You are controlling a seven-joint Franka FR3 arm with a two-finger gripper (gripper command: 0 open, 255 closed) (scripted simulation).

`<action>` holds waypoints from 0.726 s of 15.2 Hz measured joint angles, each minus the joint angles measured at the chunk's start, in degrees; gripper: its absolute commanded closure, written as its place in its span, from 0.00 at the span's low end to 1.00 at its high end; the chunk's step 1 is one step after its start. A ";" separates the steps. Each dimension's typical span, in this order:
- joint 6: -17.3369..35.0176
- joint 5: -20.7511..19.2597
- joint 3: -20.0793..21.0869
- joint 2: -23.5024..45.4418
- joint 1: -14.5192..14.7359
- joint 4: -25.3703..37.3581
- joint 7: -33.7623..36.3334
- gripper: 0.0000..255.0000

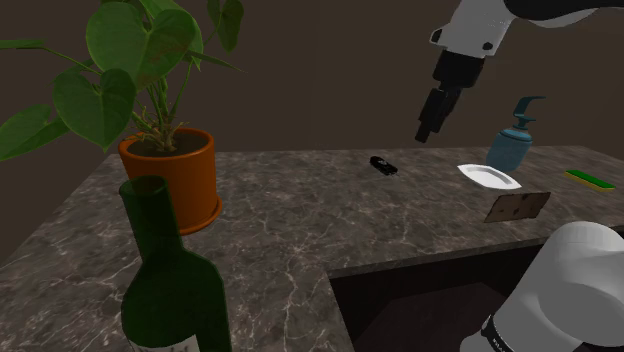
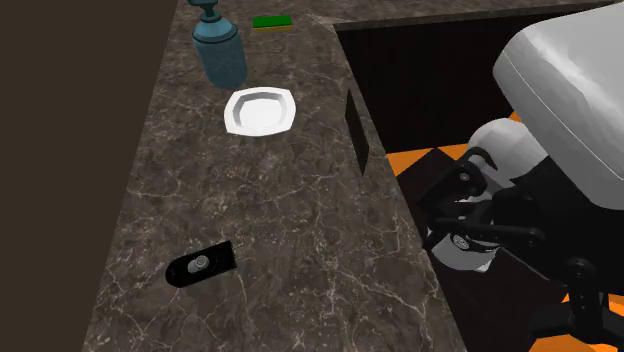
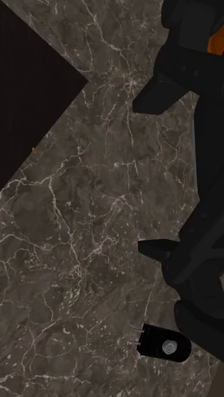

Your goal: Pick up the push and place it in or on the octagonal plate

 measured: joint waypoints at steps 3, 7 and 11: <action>1.69 -0.49 -0.77 1.50 -0.45 -0.35 -0.48 0.00; 6.20 -2.13 -3.65 6.05 -1.96 -0.64 -2.45 0.00; 11.86 -3.07 -6.02 12.38 -3.09 -0.28 -3.69 0.00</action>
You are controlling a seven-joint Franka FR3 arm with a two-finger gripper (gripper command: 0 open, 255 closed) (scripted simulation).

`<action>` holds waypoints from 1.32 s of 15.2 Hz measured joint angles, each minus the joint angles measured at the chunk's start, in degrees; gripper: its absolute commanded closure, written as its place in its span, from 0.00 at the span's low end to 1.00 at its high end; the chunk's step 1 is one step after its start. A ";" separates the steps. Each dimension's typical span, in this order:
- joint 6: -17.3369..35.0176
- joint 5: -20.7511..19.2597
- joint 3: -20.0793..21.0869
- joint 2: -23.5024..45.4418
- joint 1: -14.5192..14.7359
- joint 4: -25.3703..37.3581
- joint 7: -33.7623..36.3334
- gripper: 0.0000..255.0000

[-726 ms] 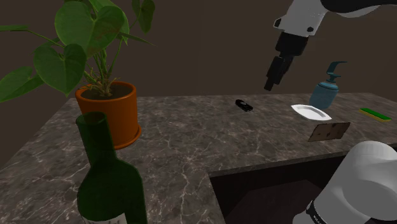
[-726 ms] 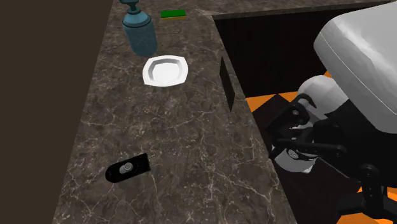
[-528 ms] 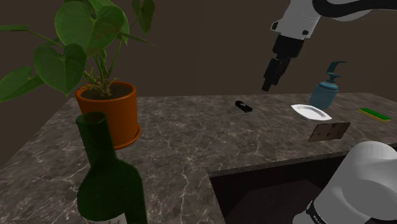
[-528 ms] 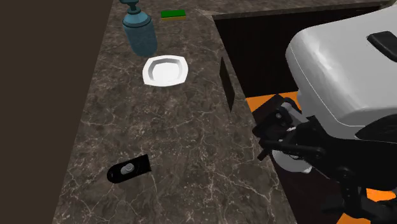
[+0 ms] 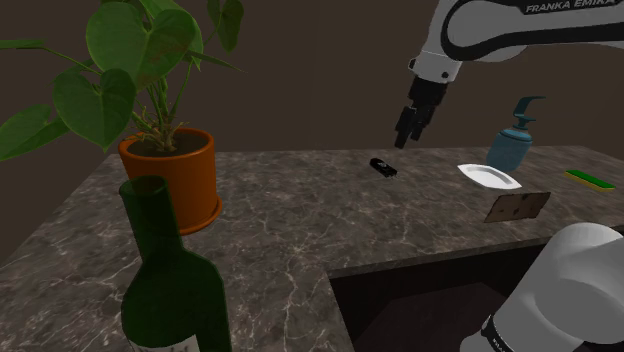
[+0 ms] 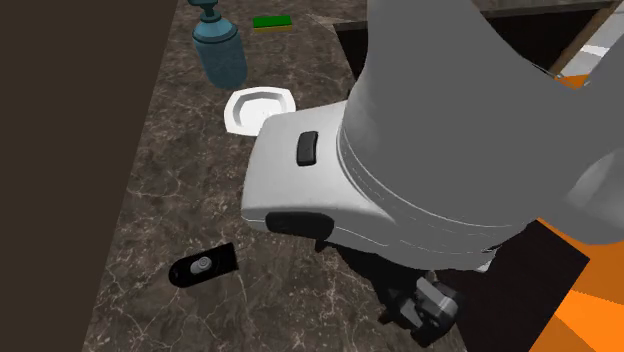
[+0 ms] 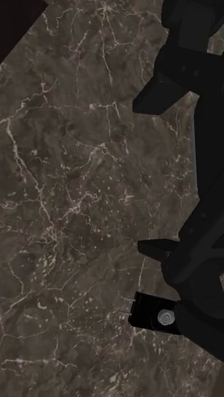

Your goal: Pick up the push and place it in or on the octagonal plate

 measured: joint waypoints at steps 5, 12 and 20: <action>6.33 -0.63 -3.36 8.50 -1.40 1.78 -2.14 0.00; 13.63 0.39 -8.00 21.49 -3.15 6.82 -5.91 0.00; 19.12 4.82 -11.87 37.25 -5.67 15.84 -10.91 0.00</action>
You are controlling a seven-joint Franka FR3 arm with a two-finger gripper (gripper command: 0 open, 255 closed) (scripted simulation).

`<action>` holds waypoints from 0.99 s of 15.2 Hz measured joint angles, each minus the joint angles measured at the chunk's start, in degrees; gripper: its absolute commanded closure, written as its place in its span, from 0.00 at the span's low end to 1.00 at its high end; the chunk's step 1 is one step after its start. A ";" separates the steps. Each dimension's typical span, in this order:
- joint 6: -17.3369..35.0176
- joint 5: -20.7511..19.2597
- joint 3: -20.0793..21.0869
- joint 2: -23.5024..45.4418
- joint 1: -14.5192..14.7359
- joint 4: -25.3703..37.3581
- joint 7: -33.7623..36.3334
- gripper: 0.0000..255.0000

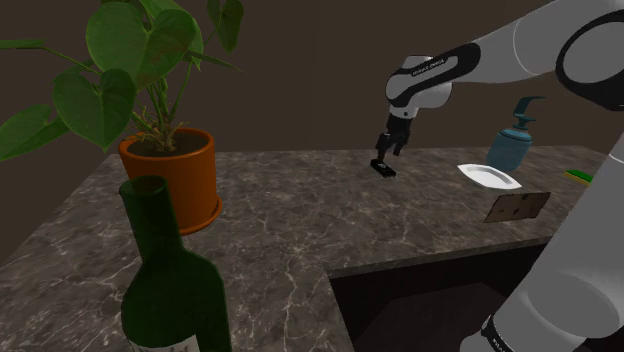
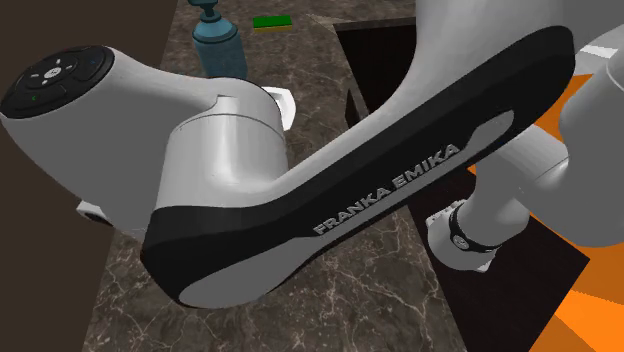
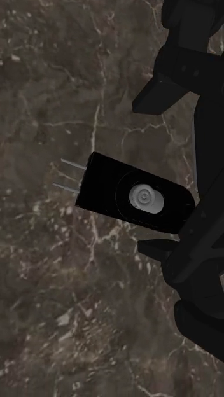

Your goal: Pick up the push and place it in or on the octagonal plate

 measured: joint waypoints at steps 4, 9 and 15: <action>1.68 1.46 -0.44 3.88 -0.80 1.86 -1.37 0.00; 5.25 2.38 -0.28 5.91 -0.95 0.17 -1.95 0.00; 5.60 2.52 -0.25 6.23 -0.97 0.16 -2.03 0.00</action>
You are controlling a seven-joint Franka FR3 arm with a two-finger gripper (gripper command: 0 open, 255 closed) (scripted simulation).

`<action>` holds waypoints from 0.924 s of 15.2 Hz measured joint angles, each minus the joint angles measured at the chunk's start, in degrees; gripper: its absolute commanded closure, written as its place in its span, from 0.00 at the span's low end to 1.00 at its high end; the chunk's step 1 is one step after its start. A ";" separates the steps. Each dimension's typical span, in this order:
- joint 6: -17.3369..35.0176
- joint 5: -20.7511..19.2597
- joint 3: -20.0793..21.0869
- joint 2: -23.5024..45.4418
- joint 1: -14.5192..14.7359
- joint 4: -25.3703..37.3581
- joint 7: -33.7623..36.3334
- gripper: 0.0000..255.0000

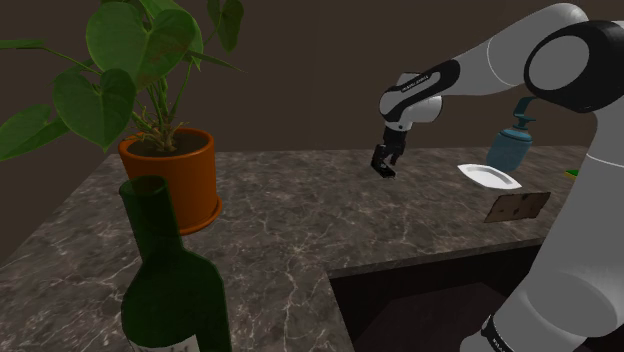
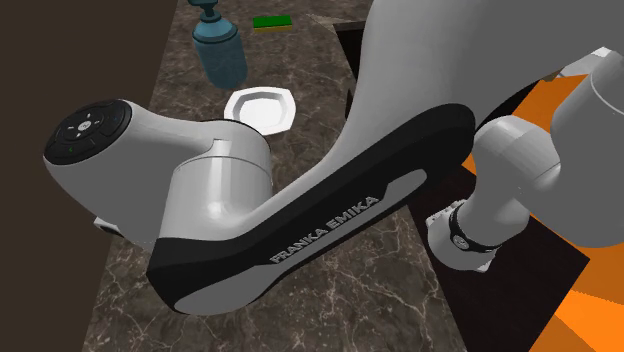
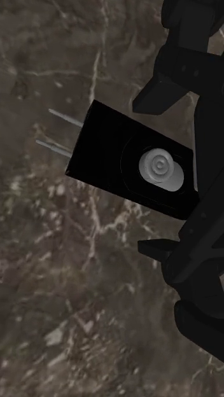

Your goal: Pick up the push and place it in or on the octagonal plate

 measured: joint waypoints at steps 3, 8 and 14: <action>0.00 0.00 0.00 -0.01 0.00 0.01 0.00 1.00; 0.00 0.00 -0.01 0.00 -0.01 0.00 0.00 1.00; -1.50 -0.38 -0.09 -0.79 0.05 0.76 0.24 1.00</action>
